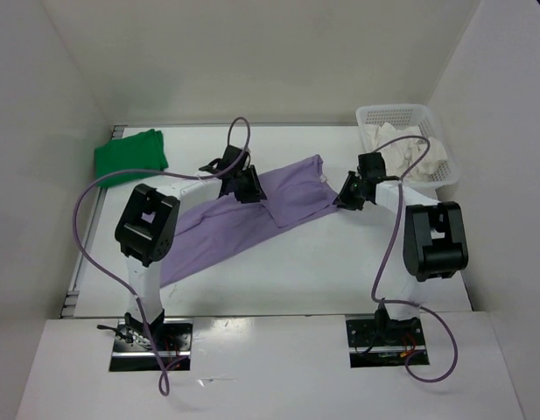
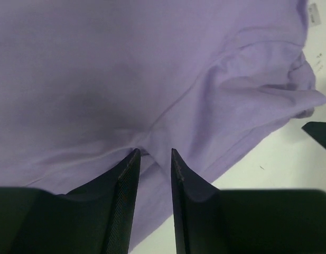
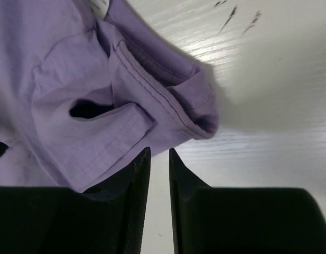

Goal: Fold and stack the t-shirts
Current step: Fold the other side of the tshirt into a rectangle

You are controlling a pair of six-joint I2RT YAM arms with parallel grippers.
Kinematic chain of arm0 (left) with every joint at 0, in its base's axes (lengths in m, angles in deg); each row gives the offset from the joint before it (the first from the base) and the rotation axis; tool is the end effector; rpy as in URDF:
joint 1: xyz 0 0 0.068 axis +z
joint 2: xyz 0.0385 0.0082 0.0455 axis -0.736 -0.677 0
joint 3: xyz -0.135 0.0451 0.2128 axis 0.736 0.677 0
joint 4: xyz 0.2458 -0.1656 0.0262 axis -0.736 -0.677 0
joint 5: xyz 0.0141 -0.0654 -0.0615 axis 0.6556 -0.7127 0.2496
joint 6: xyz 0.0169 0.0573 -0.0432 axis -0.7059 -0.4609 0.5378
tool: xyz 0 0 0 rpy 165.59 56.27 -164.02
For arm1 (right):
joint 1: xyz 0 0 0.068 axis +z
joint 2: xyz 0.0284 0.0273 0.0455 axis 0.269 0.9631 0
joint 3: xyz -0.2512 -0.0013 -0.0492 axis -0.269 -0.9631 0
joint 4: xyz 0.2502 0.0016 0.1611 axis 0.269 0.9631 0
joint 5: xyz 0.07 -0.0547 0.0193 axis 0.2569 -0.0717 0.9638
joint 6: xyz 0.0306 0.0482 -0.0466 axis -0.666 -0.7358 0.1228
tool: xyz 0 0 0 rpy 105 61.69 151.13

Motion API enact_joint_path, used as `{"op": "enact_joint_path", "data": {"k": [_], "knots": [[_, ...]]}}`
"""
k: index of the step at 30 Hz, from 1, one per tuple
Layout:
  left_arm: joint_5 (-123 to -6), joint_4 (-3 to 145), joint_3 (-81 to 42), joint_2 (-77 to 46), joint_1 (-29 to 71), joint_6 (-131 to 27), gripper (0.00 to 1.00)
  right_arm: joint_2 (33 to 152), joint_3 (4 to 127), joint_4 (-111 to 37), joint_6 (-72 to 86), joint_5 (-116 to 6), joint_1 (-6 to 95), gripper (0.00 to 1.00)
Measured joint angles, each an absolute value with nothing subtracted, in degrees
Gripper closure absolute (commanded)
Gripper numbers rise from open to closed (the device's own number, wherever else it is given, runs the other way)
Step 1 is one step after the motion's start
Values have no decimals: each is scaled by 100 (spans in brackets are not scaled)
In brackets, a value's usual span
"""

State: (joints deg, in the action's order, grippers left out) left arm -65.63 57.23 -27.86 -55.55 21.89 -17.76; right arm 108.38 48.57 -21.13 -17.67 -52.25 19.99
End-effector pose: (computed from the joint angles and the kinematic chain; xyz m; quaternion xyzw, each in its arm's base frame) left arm 0.4344 -0.2183 0.1289 -0.1311 0.9153 -0.2786 0.2597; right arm 0.3865 0.0408 0.1223 0.1939 0.9279 0.1758 0.2654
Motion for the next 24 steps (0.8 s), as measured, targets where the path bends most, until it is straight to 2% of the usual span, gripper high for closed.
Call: {"op": "enact_joint_path", "data": {"k": [15, 18, 21, 24], "knots": [[-6530, 5815, -1514, -4296, 3057, -1995, 60, 11854, 5504, -2318, -1754, -5269, 2248, 71], [-6534, 5832, -1341, -4213, 3086, -2012, 60, 11896, 5504, -2323, -1752, -5271, 2261, 79], [-6554, 5806, -1197, -4215, 3094, -2025, 60, 11898, 5504, -2320, -1759, -5264, 2285, 80], [-6561, 5811, -1127, -4215, 3121, -2089, 60, 11898, 5504, -2307, -1796, -5212, 2309, 74]]}}
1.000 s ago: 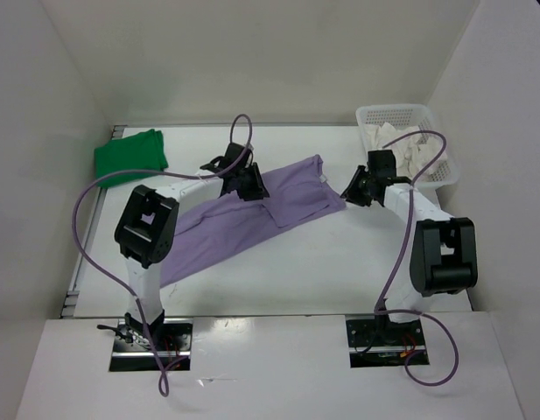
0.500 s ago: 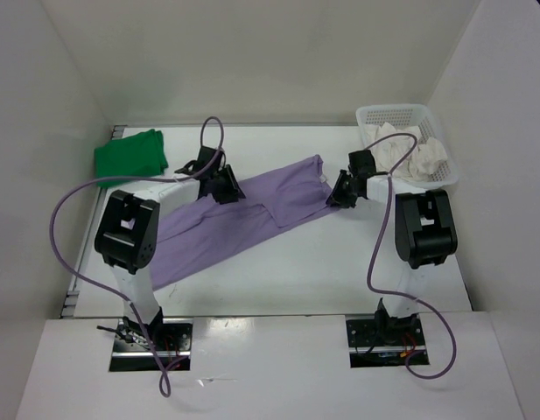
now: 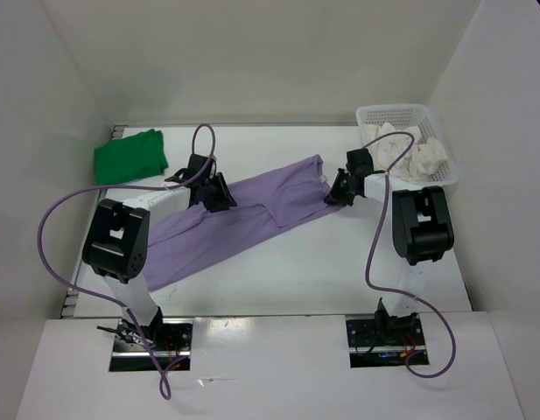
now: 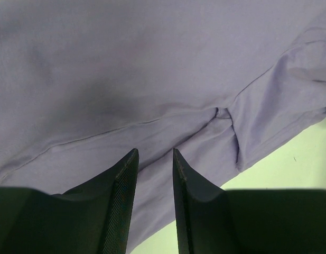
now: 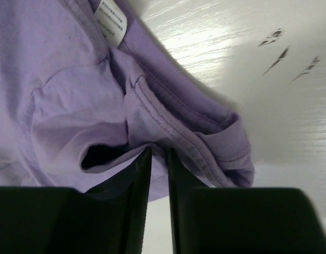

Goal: Fold and stack the t-shirts
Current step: Fold the other side of the tshirt into a rectangle, then rotate the tshirt 90 degrees

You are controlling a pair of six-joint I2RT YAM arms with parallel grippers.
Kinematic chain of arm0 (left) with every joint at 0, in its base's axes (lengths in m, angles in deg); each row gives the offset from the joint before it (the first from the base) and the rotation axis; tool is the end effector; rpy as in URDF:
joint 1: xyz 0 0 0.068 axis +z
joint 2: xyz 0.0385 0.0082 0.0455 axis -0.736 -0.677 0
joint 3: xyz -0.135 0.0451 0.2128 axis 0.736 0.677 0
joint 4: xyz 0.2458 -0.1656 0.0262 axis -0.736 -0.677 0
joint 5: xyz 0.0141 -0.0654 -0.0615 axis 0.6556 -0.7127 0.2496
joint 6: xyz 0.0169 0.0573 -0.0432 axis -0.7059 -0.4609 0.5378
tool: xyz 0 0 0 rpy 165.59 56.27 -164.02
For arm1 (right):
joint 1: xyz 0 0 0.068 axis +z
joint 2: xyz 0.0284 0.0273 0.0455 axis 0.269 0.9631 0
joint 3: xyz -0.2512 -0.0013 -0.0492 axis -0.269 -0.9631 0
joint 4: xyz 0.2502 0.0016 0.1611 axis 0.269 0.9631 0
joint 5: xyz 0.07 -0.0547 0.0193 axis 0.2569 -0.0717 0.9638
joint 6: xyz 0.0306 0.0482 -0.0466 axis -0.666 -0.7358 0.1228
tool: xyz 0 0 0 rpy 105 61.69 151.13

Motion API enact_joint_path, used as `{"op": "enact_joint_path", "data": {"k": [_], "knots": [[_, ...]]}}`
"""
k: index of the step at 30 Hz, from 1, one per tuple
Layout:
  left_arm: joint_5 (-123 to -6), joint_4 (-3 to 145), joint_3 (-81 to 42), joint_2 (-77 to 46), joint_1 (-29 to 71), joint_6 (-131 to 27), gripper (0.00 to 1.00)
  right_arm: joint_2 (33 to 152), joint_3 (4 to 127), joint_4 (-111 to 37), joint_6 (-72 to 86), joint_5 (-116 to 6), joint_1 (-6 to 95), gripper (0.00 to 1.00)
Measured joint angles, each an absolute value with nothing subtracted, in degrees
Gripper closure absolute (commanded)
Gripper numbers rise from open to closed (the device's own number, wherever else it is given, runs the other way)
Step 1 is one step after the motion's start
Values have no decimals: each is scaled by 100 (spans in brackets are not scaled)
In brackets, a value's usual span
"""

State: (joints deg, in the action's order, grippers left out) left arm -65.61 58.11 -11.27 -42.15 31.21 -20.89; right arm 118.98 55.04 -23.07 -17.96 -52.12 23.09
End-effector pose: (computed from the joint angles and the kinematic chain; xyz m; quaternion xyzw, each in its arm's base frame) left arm 0.4014 -0.1269 0.1288 -0.1835 0.9137 -0.2400 0.2719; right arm 0.4140 0.0658 0.0914 0.1736 0.9376 0.1790 0.2424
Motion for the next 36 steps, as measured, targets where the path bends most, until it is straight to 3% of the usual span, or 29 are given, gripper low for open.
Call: {"op": "enact_joint_path", "data": {"k": [4, 10, 13, 25, 36], "knots": [[-6574, 5867, -1074, -4213, 3131, -2104, 60, 11894, 5504, -2309, -1846, -5118, 2357, 72], [-6661, 5944, -965, -4213, 3147, -2097, 60, 11891, 5504, -2259, -1853, -5074, 2372, 95], [-6670, 5957, -961, -4208, 3147, -2097, 60, 11876, 5504, -2202, -1853, -5090, 2372, 100], [-6705, 5942, -972, -4204, 3206, -2110, 60, 10993, 5633, -1304, -1861, -5116, 2372, 100], [-6703, 5789, -1289, -4204, 3437, -2187, 59, 10943, 5386, -876, -1861, -5151, 2372, 96]]}}
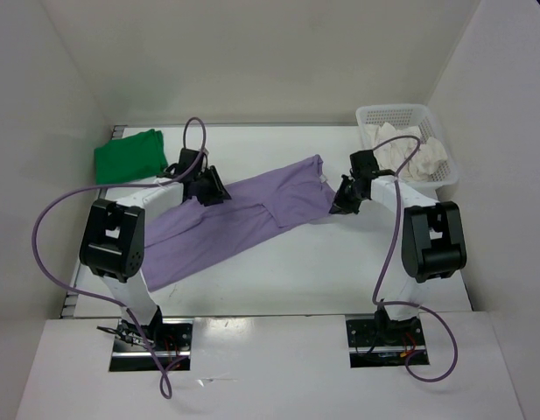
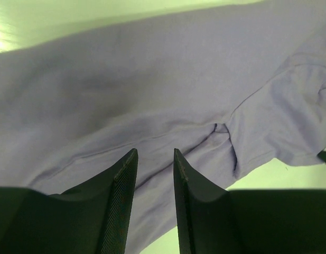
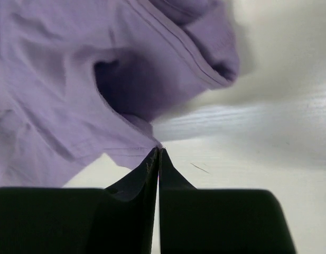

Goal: Fold and stack the t-shirts
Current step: Rotate the tshirt 90 degrees

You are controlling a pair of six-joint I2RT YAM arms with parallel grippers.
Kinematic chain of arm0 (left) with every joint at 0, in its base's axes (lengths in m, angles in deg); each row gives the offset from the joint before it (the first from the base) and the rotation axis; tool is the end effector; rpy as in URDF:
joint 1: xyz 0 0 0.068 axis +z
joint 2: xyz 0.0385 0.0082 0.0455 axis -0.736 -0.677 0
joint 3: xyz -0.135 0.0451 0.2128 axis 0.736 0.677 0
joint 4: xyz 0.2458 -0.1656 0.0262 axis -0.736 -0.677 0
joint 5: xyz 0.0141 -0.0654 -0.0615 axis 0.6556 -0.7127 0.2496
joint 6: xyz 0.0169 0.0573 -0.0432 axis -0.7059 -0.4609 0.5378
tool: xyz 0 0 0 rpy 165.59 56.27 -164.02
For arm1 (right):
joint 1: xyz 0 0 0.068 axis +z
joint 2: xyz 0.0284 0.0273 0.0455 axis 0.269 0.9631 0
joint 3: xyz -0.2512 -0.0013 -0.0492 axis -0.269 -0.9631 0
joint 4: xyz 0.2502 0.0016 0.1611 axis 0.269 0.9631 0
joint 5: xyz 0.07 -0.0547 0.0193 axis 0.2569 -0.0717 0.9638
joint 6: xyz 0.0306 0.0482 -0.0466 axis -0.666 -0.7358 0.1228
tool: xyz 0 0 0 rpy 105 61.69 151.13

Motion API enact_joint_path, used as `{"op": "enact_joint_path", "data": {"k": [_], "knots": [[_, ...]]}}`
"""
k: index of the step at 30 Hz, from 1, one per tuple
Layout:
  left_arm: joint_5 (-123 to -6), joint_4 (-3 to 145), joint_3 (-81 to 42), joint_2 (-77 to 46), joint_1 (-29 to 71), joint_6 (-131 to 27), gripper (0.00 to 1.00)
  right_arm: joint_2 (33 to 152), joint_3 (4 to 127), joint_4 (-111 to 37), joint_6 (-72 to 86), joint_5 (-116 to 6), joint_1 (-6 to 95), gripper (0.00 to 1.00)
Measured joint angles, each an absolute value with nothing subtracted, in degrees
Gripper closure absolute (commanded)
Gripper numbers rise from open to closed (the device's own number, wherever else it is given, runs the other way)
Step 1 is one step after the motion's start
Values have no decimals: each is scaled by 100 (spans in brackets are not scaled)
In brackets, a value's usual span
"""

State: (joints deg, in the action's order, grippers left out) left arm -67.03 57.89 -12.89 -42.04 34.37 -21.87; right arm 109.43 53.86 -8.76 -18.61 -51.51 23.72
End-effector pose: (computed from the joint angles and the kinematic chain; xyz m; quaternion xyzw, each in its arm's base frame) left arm 0.4130 -0.1073 0.1394 -0.1941 0.9058 -0.2453 0.2858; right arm 0.3798 0.0662 0.1314 0.1797 0.9497 0.1704 0.1914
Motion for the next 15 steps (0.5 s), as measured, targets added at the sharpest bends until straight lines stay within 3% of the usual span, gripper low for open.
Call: {"op": "enact_joint_path", "data": {"k": [5, 6, 9, 13, 15], "knots": [[-6703, 5699, -1346, -4204, 3569, -2287, 59, 10960, 5148, -773, -1874, -5295, 2372, 91], [-6703, 5677, -1356, -4202, 3584, -2296, 58, 10960, 5148, -766, -1881, -5330, 2372, 81], [-6703, 5610, -1400, -4180, 3652, -2329, 57, 10958, 5150, -760, -1909, -5468, 2372, 63], [-6694, 5461, -1527, -4105, 3713, -2471, 54, 10928, 5351, -605, -1868, -5555, 2396, 64], [-6690, 5378, -1617, -4051, 3719, -2585, 54, 10897, 5607, -537, -1820, -5592, 2490, 78]]}}
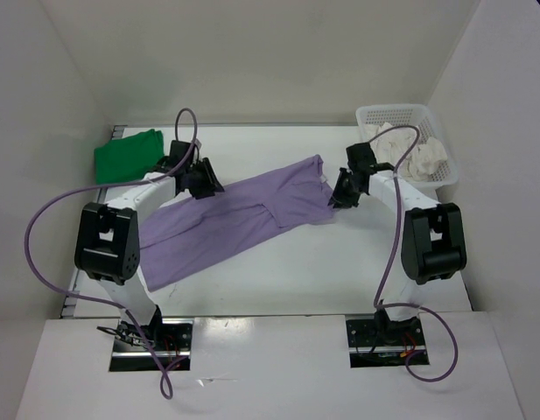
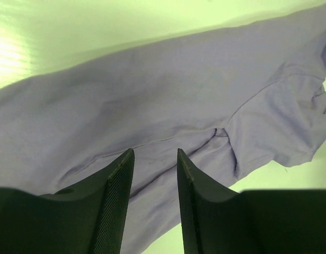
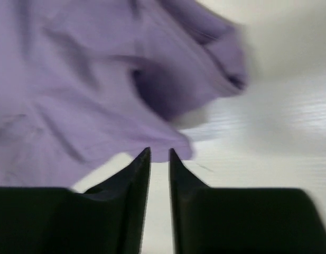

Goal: Fold and stack the t-shirts
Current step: Rotate the tshirt 90 degrees

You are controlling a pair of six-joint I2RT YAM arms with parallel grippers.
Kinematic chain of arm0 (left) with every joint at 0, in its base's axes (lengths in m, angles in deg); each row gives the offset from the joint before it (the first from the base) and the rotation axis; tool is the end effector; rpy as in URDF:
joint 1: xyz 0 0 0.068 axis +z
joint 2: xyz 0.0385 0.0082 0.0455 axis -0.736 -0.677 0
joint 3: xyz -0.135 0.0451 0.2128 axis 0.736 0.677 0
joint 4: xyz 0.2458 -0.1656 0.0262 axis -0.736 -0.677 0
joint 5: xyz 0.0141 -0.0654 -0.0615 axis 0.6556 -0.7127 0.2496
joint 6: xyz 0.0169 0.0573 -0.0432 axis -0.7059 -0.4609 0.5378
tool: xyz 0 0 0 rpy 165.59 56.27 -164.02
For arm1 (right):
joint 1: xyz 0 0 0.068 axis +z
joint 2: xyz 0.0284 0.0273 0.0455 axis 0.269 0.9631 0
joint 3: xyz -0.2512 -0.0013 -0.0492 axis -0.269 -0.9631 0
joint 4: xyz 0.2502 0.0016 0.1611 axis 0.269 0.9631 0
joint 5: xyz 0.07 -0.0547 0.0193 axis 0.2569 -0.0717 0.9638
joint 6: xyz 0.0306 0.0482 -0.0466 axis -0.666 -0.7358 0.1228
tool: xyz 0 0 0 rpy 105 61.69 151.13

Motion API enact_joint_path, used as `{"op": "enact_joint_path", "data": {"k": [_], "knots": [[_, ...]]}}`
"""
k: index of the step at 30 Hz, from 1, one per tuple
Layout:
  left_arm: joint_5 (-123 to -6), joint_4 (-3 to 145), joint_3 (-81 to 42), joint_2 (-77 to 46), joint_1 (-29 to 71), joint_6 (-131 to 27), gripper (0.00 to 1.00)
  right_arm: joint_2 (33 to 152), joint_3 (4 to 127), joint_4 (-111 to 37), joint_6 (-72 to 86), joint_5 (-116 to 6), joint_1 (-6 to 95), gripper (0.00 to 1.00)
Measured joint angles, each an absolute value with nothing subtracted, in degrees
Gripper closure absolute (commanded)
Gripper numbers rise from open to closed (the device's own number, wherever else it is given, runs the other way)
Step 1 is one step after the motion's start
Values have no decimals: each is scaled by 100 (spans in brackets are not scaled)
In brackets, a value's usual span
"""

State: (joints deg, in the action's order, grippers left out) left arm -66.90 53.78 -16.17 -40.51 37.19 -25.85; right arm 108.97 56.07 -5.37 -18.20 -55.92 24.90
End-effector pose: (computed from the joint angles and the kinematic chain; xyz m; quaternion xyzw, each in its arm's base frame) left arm 0.4214 -0.0874 0.1643 -0.1843 0.9056 -0.2291 0.3056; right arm 0.3807 0.0697 0.1429 0.1768 0.9546 0.1350 0.1983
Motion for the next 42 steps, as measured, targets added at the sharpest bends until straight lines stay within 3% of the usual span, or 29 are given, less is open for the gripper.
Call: {"op": "enact_joint_path", "data": {"k": [1, 4, 10, 20, 23, 26, 28, 30, 34, 35, 37, 39, 40, 41, 42], "knots": [[-6683, 5336, -1662, -4020, 3722, -2620, 54, 10882, 5762, -550, -1794, -5597, 2593, 90], [-6698, 5242, -1728, -3924, 3726, -2755, 54, 10908, 6118, -688, -1783, -5468, 3002, 100], [-6716, 4930, -1730, -3614, 3726, -2934, 54, 11776, 6606, -1354, -1975, -5225, 3758, 100], [-7041, 4622, -1713, -2862, 3726, -3009, 54, 13445, 7797, -1405, -2231, -5546, 3758, 100], [-7118, 4541, -1665, -2578, 3726, -2987, 54, 14287, 9150, -1077, -2255, -5588, 3773, 100], [-7175, 4403, -1641, -2320, 3726, -2980, 54, 15804, 11701, -725, -2253, -5570, 3804, 100], [-7146, 4272, -1643, -2197, 3726, -2972, 54, 17104, 13932, -336, -2305, -5470, 3832, 94], [-7109, 4125, -1649, -2130, 3735, -2976, 53, 17655, 14962, -178, -2386, -5284, 3850, 85], [-7070, 3940, -1702, -2106, 3816, -2978, 53, 16967, 14404, 254, -2215, -5380, 3972, 60], [-7070, 3942, -1702, -2106, 3844, -2978, 53, 16630, 14149, 368, -2110, -5487, 4047, 49], [-7068, 3942, -1711, -2121, 3879, -2976, 53, 15690, 13281, 309, -1953, -5627, 4232, 41], [-7044, 3972, -1728, -2173, 3907, -2976, 56, 14213, 11587, -168, -1936, -5608, 4442, 43], [-7041, 4007, -1730, -2206, 3925, -2976, 60, 13463, 10743, -502, -1964, -5562, 4532, 49], [-7031, 4031, -1730, -2241, 3947, -2972, 64, 12648, 9928, -707, -2043, -5498, 4665, 58], [-7011, 4049, -1730, -2276, 3966, -2982, 68, 11955, 9205, -987, -2143, -5431, 4790, 74]]}}
